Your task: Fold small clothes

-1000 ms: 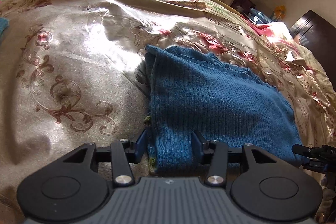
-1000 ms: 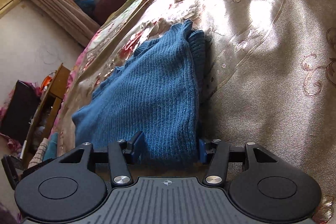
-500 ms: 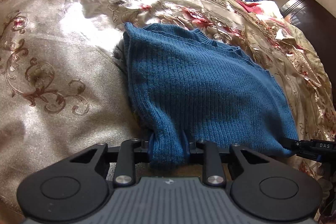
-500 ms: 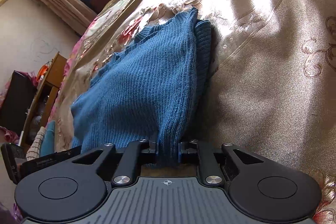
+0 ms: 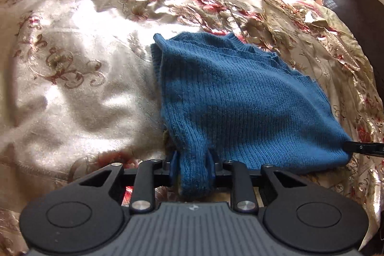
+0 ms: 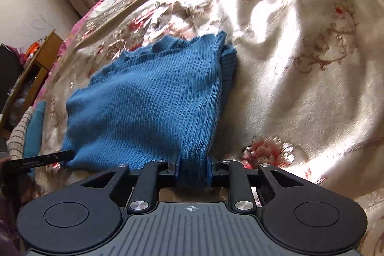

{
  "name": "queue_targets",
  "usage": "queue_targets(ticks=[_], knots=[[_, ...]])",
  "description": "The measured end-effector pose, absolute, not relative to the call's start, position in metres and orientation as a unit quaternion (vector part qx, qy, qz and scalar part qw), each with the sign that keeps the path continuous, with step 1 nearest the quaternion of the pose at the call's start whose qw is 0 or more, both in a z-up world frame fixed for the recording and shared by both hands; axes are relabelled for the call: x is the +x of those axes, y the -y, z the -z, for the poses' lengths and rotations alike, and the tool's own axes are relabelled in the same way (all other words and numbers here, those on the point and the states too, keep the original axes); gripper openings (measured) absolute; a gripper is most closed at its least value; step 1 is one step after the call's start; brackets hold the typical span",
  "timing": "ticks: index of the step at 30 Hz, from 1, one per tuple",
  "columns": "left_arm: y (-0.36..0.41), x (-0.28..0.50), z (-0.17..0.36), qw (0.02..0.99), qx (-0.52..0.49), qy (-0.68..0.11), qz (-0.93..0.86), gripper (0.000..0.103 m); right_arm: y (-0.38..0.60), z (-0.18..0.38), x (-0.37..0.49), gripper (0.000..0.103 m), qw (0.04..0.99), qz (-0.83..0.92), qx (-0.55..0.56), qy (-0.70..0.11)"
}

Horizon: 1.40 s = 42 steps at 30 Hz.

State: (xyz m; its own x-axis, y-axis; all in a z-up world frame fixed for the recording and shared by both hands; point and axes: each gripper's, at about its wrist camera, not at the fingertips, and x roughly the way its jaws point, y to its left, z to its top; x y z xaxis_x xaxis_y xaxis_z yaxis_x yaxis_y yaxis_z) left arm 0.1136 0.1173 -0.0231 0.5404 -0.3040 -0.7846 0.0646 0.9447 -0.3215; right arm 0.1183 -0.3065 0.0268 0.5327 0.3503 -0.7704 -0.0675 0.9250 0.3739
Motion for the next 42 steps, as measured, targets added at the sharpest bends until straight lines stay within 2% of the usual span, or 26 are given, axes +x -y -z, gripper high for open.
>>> queue_targets(ticks=[5, 10, 13, 18, 19, 22, 23, 32, 35, 37, 39, 42], knots=[[-0.122, 0.125, 0.024, 0.886, -0.111, -0.445, 0.064, 0.029, 0.288, -0.050, 0.134, 0.025, 0.895, -0.125, 0.130, -0.408], [-0.120, 0.140, 0.031, 0.896, -0.101, -0.430, 0.045, 0.029, 0.222, -0.038, 0.181, 0.027, 0.886, -0.178, 0.112, -0.414], [-0.123, 0.146, 0.030, 0.906, -0.084, -0.415, 0.025, 0.033, 0.187, -0.023, 0.207, 0.030, 0.884, -0.186, 0.103, -0.417], [-0.136, 0.146, 0.029, 0.904, -0.123, -0.410, 0.022, 0.033, 0.161, 0.004, 0.235, 0.030, 0.872, -0.170, 0.090, -0.451], [-0.136, 0.143, 0.027, 0.907, -0.118, -0.404, 0.020, 0.033, 0.160, 0.006, 0.236, 0.027, 0.871, -0.166, 0.088, -0.453], [-0.138, 0.138, 0.020, 0.916, -0.112, -0.386, 0.011, 0.033, 0.165, 0.000, 0.233, 0.005, 0.873, -0.162, 0.103, -0.447], [-0.138, 0.136, 0.016, 0.918, -0.115, -0.378, 0.011, 0.033, 0.167, -0.004, 0.231, 0.004, 0.875, -0.163, 0.109, -0.442], [-0.110, 0.149, -0.007, 0.940, -0.096, -0.322, 0.051, 0.034, 0.169, -0.023, 0.242, 0.002, 0.896, -0.148, 0.141, -0.395], [-0.098, 0.167, 0.014, 0.937, -0.050, -0.344, 0.031, 0.034, 0.161, -0.002, 0.245, 0.002, 0.899, -0.127, 0.096, -0.408], [-0.099, 0.177, 0.028, 0.927, -0.043, -0.372, 0.024, 0.034, 0.164, 0.010, 0.245, 0.002, 0.891, -0.126, 0.106, -0.422], [-0.102, 0.180, 0.037, 0.924, -0.047, -0.379, 0.021, 0.039, 0.166, 0.010, 0.243, 0.002, 0.892, -0.128, 0.112, -0.419], [-0.104, 0.186, 0.032, 0.926, -0.050, -0.373, 0.011, 0.039, 0.165, 0.004, 0.243, 0.003, 0.894, -0.130, 0.113, -0.413]])
